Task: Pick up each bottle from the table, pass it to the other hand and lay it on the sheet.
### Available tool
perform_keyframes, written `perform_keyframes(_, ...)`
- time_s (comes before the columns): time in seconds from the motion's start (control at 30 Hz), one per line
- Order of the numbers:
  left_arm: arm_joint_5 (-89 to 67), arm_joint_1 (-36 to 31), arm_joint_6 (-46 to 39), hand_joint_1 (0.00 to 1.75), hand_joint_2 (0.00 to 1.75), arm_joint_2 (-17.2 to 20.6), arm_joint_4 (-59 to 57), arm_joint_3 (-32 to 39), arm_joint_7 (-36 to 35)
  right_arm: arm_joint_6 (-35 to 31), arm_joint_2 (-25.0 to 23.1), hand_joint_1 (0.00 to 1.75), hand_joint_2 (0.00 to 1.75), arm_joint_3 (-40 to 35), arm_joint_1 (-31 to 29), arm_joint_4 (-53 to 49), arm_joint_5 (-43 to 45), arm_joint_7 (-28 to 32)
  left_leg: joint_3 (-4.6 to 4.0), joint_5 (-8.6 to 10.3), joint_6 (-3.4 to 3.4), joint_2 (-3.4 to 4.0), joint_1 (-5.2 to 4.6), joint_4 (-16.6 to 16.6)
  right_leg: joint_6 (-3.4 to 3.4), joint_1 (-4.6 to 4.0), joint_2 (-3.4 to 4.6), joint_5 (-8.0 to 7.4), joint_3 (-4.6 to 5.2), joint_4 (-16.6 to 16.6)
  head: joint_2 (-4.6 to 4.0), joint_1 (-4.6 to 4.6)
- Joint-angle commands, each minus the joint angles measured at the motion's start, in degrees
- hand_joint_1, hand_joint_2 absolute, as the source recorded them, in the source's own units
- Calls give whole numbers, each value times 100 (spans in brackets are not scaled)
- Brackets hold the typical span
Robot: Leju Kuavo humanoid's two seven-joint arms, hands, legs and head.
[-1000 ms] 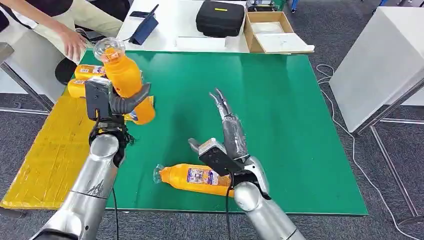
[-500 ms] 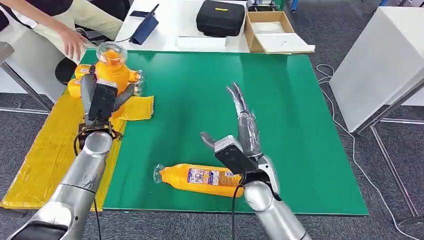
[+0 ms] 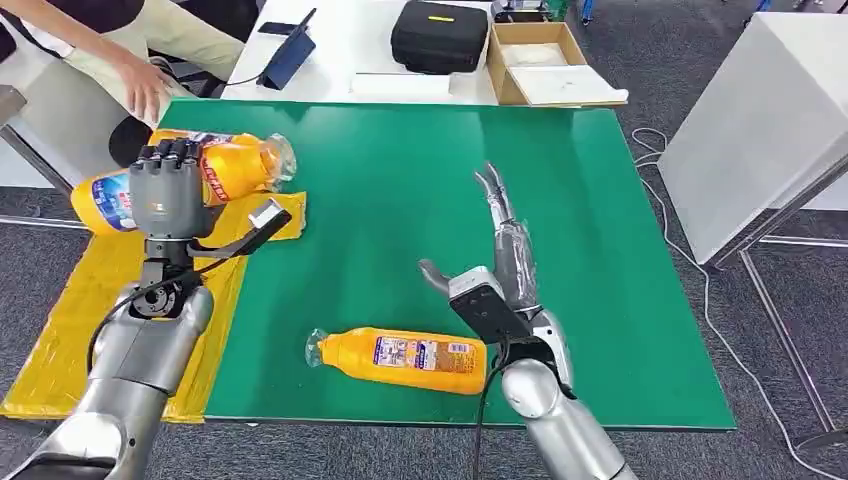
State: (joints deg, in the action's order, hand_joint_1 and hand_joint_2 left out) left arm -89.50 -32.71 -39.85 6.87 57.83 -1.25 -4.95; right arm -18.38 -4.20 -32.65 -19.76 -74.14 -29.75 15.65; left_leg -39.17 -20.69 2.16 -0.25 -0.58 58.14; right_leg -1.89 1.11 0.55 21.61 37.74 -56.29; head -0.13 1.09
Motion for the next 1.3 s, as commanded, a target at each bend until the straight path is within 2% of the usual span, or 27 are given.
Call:
perform_keyframes(0.03,-50,-541,105,175,175,1042,-1542,-1610,-402,123,225,0,175,-57,-164,22,-7,-38,69,-20,-31,-13,3,-9,23,-4,-21,25,-70,4,0,0)
perform_keyframes(0.07,-50,-512,204,175,175,1093,-1576,-1594,-267,165,226,0,175,-37,-154,-6,-16,-43,30,-8,-16,-6,5,-4,13,-4,-9,10,-30,4,0,2)
perform_keyframes(0.17,-50,-438,437,175,175,1244,-1711,-1653,-127,267,221,0,175,-2,-178,-43,-34,-67,35,-14,-17,9,2,-2,13,-1,5,12,-32,3,0,2)
perform_keyframes(0.2,-50,-421,520,175,175,1269,-1792,-1648,24,303,226,0,175,14,-174,-64,-48,-74,79,-33,-31,15,4,-5,24,-3,7,27,-73,6,0,2)
perform_keyframes(0.23,-50,-412,546,175,175,1273,-1828,-1643,60,313,231,0,175,16,-173,-72,-53,-76,39,-17,-18,15,3,-2,13,-3,11,13,-35,3,0,0)
perform_keyframes(0.27,-50,-404,584,175,175,1267,-1902,-1636,172,335,242,0,175,25,-166,-91,-62,-85,65,-27,-26,20,5,-5,19,-4,15,21,-60,7,0,0)
perform_keyframes(0.33,-50,-395,621,175,175,1244,-2011,-1569,391,372,256,0,175,40,-164,-106,-75,-106,31,-10,-16,6,1,-5,11,0,4,12,-28,3,0,0)
perform_keyframes(0.37,-50,-358,631,175,175,1247,-2053,-1557,475,387,265,0,175,48,-158,-92,-82,-113,54,-20,-24,2,3,-5,18,-3,-2,22,-52,3,0,2)
perform_keyframes(0.4,-50,-321,602,175,175,1242,-2087,-1525,542,396,261,0,175,59,-148,-69,-85,-114,40,-14,-19,-2,4,-4,15,-3,-2,16,-39,4,0,0)
perform_keyframes(0.5,-50,-296,585,175,175,1236,-2094,-1523,557,398,259,0,175,60,-142,-60,-85,-114,78,-28,-30,3,3,-10,24,-2,3,28,-76,10,0,0)
perform_keyframes(0.53,-50,-290,605,175,175,1223,-2114,-1487,599,407,253,0,175,58,-148,-41,-92,-115,30,-11,-16,2,2,-5,13,-1,7,11,-30,5,0,0)
perform_keyframes(0.57,-50,-285,611,175,175,1219,-2121,-1476,612,411,251,0,175,56,-150,-36,-95,-116,83,-31,-33,5,3,-9,25,-4,3,29,-83,10,0,0)
perform_keyframes(0.6,-48,-280,622,175,175,1204,-2134,-1446,629,418,245,0,175,53,-156,-27,-101,-119,23,-9,-14,2,2,-5,11,-1,6,9,-24,5,0,-2)
perform_keyframes(0.67,-49,-276,612,175,175,1189,-2146,-1399,678,431,244,0,175,47,-168,-13,-110,-124,40,-16,-20,-1,3,-5,16,-2,2,16,-41,5,0,0)
perform_keyframes(0.7,-50,-279,591,175,175,1163,-2174,-1326,760,447,236,0,175,44,-179,2,-121,-134,22,-8,-15,-3,1,-6,12,-1,3,10,-23,5,0,-2)
perform_keyframes(0.77,-50,-288,567,175,175,1117,-2216,-1242,852,463,222,0,175,40,-187,19,-147,-157,51,-21,-25,-2,3,-5,19,-3,1,21,-53,5,0,0)
perform_keyframes(0.8,-50,-288,557,175,175,1094,-2231,-1223,873,464,210,0,175,29,-197,29,-164,-174,22,-9,-15,-1,2,-5,12,-2,5,9,-24,5,0,0)
perform_keyframes(0.9,-50,-277,524,175,175,1059,-2258,-1167,933,470,203,0,175,38,-201,46,-165,-175,43,-17,-21,-4,2,-7,17,-2,-1,18,-45,5,0,0)
perform_keyframes(0.97,-50,-277,524,175,175,1059,-2258,-1167,933,470,203,0,175,38,-201,46,-165,-175,28,-11,-17,-4,2,-6,13,-1,1,12,-30,5,0,2)
perform_keyframes(1.03,-47,-263,500,175,175,1037,-2266,-1112,962,475,202,0,175,42,-200,53,-168,-176,62,-24,-27,-6,3,-8,21,-3,-5,26,-65,7,0,0)
perform_keyframes(1.2,-50,-235,442,175,175,951,-2263,-924,1040,504,207,0,175,35,-213,67,-189,-185,25,-10,-15,-5,2,-5,11,-1,0,11,-27,5,0,0)
perform_keyframes(1.23,-50,-224,426,28,175,937,-2252,-877,1013,514,205,0,175,27,-218,79,-196,-189,22,-9,-14,-5,1,-5,11,0,0,11,-24,4,0,2)
perform_keyframes(1.27,-50,-209,411,0,175,948,-2231,-894,991,521,203,0,175,21,-221,85,-201,-192,40,-15,-20,-6,3,-6,15,-2,-3,17,-42,6,0,0)
perform_keyframes(1.3,-50,-196,426,0,175,935,-2240,-879,969,537,206,0,175,4,-224,98,-217,-199,31,-11,-17,-6,2,-6,13,-1,-2,14,-34,5,0,0)
